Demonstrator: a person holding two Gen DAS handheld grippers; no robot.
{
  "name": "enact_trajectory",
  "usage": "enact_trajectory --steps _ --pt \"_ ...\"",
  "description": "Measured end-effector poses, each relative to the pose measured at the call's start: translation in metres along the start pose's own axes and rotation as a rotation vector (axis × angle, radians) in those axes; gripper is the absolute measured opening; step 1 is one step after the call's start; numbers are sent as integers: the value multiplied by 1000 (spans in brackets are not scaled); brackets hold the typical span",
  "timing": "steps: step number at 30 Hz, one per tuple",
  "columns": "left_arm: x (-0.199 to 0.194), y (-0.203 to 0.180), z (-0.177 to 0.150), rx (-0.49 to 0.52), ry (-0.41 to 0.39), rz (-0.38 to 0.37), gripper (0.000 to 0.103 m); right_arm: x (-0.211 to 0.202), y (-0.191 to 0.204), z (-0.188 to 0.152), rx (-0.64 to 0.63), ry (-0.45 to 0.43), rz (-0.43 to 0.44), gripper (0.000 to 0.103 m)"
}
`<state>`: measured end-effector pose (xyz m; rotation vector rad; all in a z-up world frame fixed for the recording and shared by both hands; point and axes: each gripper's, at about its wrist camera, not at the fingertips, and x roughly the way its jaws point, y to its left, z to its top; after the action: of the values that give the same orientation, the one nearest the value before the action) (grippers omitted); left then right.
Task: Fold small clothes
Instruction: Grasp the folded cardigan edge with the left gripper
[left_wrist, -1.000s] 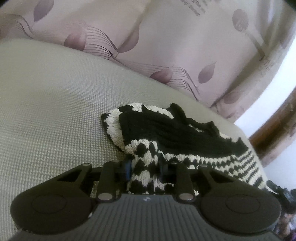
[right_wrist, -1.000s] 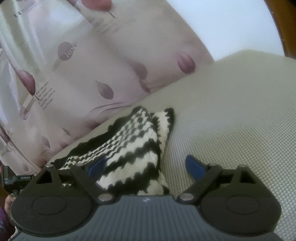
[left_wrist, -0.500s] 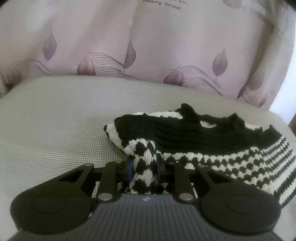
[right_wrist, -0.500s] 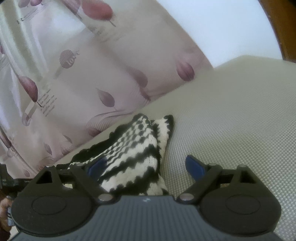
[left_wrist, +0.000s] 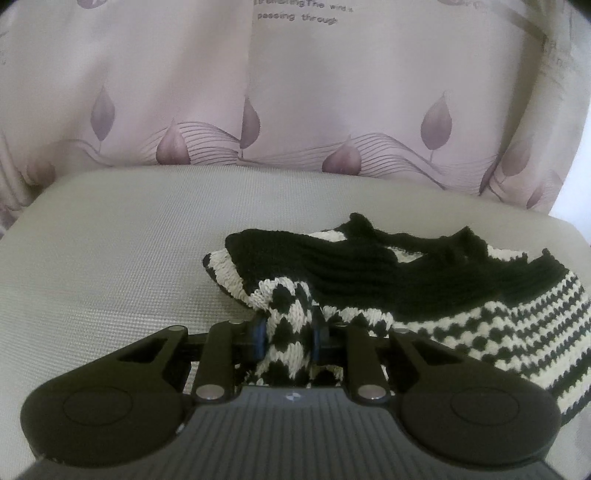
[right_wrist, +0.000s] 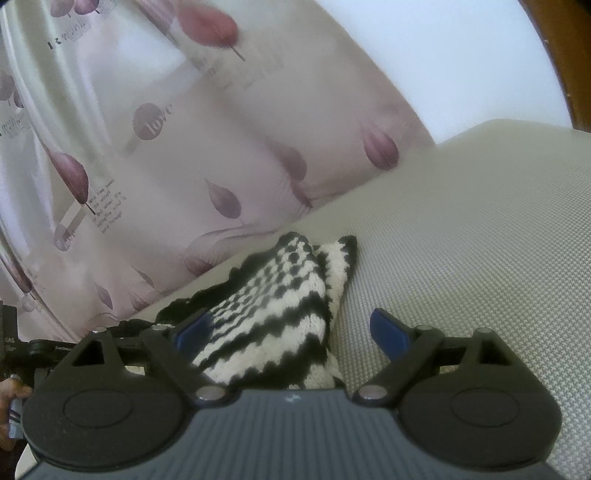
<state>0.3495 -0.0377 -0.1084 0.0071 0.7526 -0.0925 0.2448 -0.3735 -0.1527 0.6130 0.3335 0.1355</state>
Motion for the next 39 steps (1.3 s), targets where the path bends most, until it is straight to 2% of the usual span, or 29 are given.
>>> enact_trajectory --steps 6,14,22,29,33,36,39 --pt "-6 -17 5 7 -5 4 22 -4 -3 0 12 -18 18 92" --pt "-12 -45 14 -19 2 -45 22 -8 -5 0 29 -39 40 92" --pt "-12 -57 22 -62 31 -86 22 -13 -10 1 53 -57 61 92" --pt "-18 -71 18 11 -2 -55 22 -14 -7 1 36 -62 58 93" --pt "-22 -78 14 43 -20 -55 22 -9 -5 3 33 -25 49 93" --pt "-23 -80 13 51 -25 -58 22 -13 2 2 24 -39 50 93" --pt "-23 -80 13 43 -23 -62 22 -23 13 0 62 -70 115 93"
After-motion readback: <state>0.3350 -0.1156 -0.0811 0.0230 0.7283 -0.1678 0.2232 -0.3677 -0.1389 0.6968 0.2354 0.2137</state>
